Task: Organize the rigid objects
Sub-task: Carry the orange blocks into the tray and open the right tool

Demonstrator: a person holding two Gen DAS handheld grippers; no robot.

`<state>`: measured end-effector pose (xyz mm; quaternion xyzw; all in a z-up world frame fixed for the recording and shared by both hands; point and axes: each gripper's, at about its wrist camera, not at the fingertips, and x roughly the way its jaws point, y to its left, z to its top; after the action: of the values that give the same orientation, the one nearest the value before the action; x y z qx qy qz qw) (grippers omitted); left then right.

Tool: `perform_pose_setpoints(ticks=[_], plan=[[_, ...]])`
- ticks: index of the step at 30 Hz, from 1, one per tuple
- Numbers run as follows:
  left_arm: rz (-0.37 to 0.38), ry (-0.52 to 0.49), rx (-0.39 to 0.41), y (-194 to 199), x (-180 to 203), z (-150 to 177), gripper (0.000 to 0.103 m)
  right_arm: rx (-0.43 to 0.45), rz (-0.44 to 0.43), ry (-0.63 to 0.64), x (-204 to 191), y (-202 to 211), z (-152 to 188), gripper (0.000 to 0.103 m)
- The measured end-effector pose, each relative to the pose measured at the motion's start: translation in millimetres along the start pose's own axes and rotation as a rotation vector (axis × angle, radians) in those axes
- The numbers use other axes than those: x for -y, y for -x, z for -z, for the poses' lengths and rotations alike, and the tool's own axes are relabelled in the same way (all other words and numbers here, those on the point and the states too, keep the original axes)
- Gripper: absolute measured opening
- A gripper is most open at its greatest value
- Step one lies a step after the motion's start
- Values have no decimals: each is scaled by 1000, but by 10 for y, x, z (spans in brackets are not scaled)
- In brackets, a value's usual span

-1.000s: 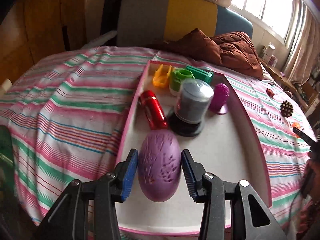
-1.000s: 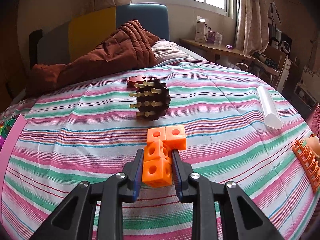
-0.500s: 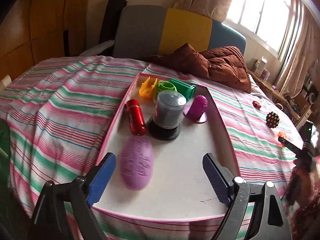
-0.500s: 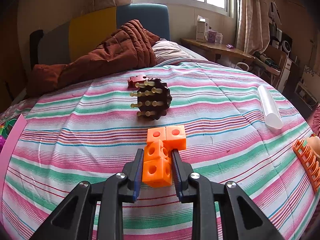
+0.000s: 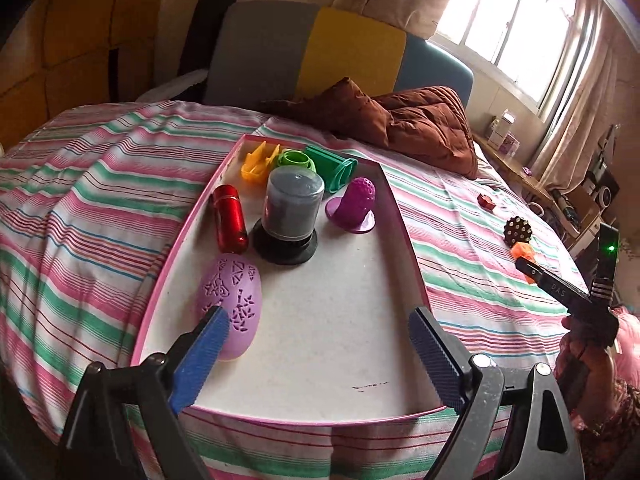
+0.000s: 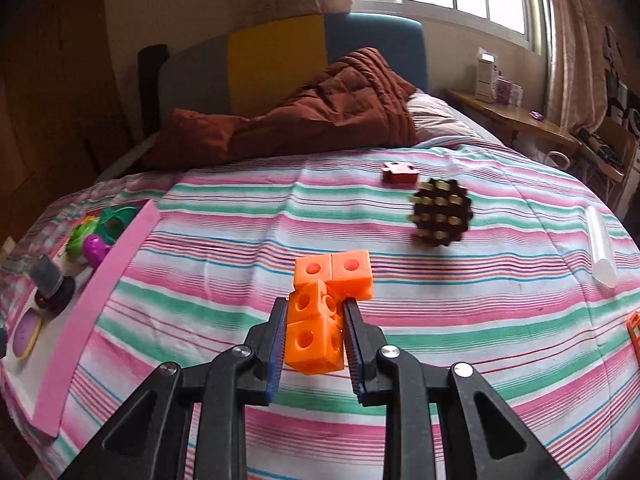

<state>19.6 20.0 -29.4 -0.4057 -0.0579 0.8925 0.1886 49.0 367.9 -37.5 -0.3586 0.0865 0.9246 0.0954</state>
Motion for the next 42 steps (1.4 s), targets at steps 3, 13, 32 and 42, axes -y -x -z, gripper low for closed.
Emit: perform_pose_setpoints(ticks=[3, 13, 32, 42], plan=[[1, 3, -6, 10, -13, -8, 92, -18, -46, 22, -299, 14, 6, 26], [-12, 50, 1, 99, -161, -15, 92, -80, -264, 58, -1208, 41, -22, 26], [-86, 84, -22, 141, -395, -7, 92, -176, -353, 170, -2165, -162, 32, 26], [-115, 88, -12, 169, -416, -17, 92, -187, -314, 186, -2270, -269, 40, 26]])
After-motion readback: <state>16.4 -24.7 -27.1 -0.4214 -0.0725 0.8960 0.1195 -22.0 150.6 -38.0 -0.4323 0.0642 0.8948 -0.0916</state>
